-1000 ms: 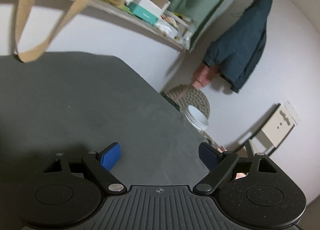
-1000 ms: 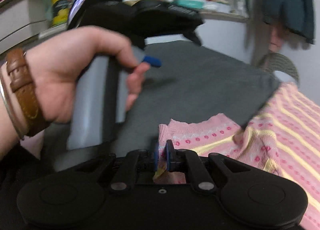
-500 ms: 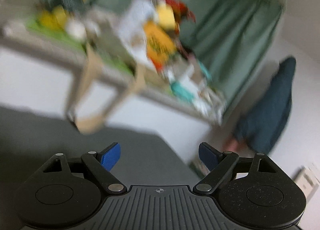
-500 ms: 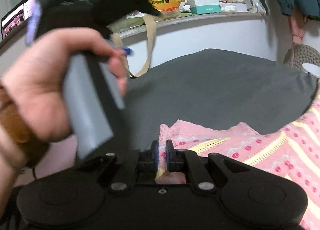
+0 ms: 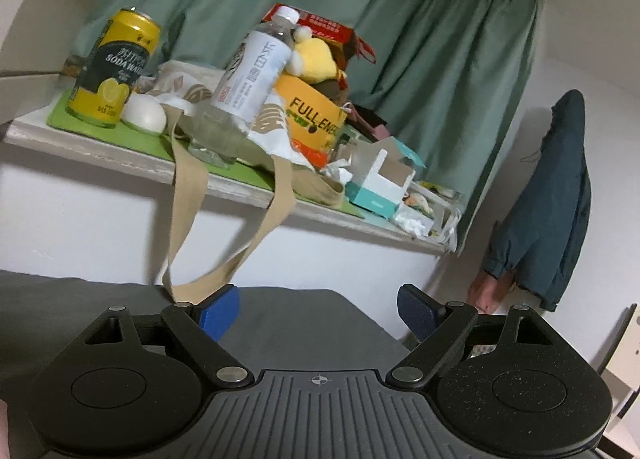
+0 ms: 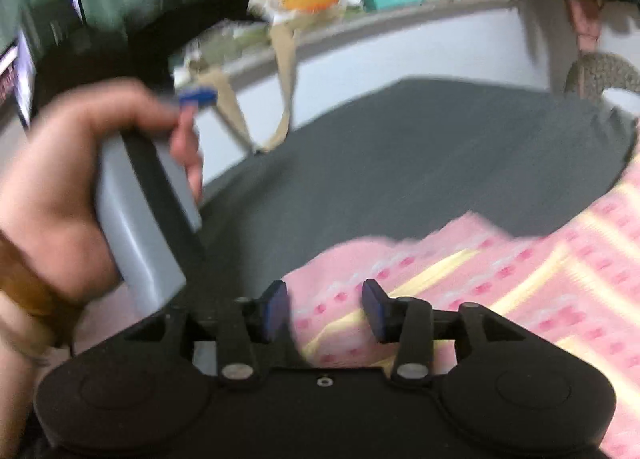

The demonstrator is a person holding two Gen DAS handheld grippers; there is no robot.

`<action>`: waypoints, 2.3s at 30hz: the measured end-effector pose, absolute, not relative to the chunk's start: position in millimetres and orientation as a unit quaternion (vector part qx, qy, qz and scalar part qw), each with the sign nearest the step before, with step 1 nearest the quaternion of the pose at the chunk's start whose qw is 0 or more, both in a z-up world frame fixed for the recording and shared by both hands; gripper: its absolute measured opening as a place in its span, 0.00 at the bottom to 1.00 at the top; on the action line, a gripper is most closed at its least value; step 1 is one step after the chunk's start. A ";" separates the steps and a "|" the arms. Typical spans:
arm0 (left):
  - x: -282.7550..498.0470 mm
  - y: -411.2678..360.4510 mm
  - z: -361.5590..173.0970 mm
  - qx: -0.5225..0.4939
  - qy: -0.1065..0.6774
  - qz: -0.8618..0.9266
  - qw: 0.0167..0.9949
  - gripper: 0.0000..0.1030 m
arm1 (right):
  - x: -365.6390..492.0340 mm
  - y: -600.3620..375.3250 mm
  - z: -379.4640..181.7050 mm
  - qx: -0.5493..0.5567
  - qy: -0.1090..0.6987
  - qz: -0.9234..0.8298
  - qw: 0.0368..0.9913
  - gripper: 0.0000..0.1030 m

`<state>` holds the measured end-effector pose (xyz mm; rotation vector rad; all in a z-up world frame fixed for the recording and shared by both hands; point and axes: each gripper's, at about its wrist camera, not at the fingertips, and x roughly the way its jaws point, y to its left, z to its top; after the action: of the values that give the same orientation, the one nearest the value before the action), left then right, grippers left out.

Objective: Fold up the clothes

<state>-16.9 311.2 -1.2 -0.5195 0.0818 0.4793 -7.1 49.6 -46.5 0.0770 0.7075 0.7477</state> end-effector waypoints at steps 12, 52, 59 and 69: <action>-7.9 298.4 -10.2 -0.240 0.067 0.219 0.943 0.83 | 110.5 59.3 -56.4 -0.101 0.447 0.364 0.811 0.10; 52.7 208.2 -51.9 -0.160 0.184 0.007 0.970 0.83 | 224.6 -1.7 -81.2 -0.205 0.337 0.090 0.914 0.23; 52.9 204.7 -53.1 -0.155 0.191 -0.016 0.969 0.83 | 201.0 -61.5 -65.7 -0.046 0.296 0.046 0.953 0.09; 48.7 212.1 -51.6 -0.182 0.186 -0.012 0.966 0.83 | 130.8 -178.1 -71.4 0.231 0.319 -0.075 0.916 0.31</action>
<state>48.7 212.1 -51.6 -0.3680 0.3762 -0.0237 130.8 -178.1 -71.4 0.4759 0.6571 -0.1549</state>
